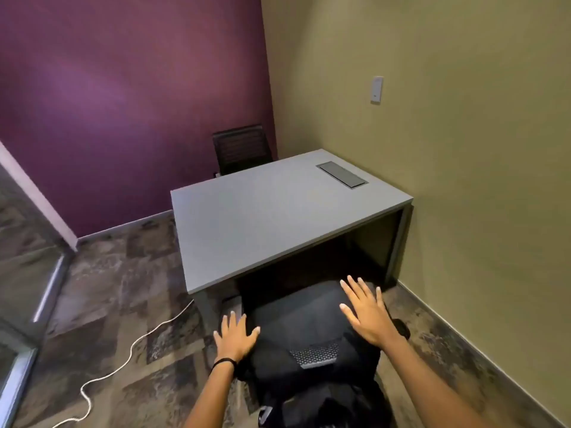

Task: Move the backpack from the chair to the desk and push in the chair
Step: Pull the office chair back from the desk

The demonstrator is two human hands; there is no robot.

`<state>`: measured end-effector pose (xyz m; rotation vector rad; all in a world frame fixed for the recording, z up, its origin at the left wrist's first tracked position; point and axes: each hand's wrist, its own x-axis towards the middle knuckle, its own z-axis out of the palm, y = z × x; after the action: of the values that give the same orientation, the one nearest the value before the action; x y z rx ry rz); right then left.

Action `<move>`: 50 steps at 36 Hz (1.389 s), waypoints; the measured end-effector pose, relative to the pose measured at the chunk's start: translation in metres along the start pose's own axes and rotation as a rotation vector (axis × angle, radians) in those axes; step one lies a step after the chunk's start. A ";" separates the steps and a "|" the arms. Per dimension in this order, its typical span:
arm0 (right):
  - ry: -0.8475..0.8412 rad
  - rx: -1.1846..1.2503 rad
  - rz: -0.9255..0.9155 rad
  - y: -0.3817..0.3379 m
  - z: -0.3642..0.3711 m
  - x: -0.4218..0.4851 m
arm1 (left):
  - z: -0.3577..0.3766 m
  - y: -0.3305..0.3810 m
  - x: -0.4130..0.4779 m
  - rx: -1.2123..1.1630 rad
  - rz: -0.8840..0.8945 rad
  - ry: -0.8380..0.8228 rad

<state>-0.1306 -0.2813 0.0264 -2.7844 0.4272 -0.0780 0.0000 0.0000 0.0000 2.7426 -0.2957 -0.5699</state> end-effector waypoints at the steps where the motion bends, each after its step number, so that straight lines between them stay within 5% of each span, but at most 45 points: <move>1: -0.022 0.009 0.011 0.000 0.001 -0.004 | 0.004 -0.002 0.001 0.007 -0.022 -0.045; 19: -0.181 0.128 0.114 0.018 0.041 -0.011 | 0.008 -0.002 0.016 0.006 -0.202 -0.332; 39: -0.146 0.095 0.095 0.018 0.042 -0.021 | 0.011 0.014 0.025 0.079 -0.301 -0.361; 50: -0.141 0.091 0.100 0.016 0.044 -0.027 | 0.002 0.004 0.018 0.072 -0.205 -0.320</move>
<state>-0.1562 -0.2746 -0.0202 -2.6535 0.5125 0.1182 0.0149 -0.0084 -0.0063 2.7614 -0.1094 -1.0770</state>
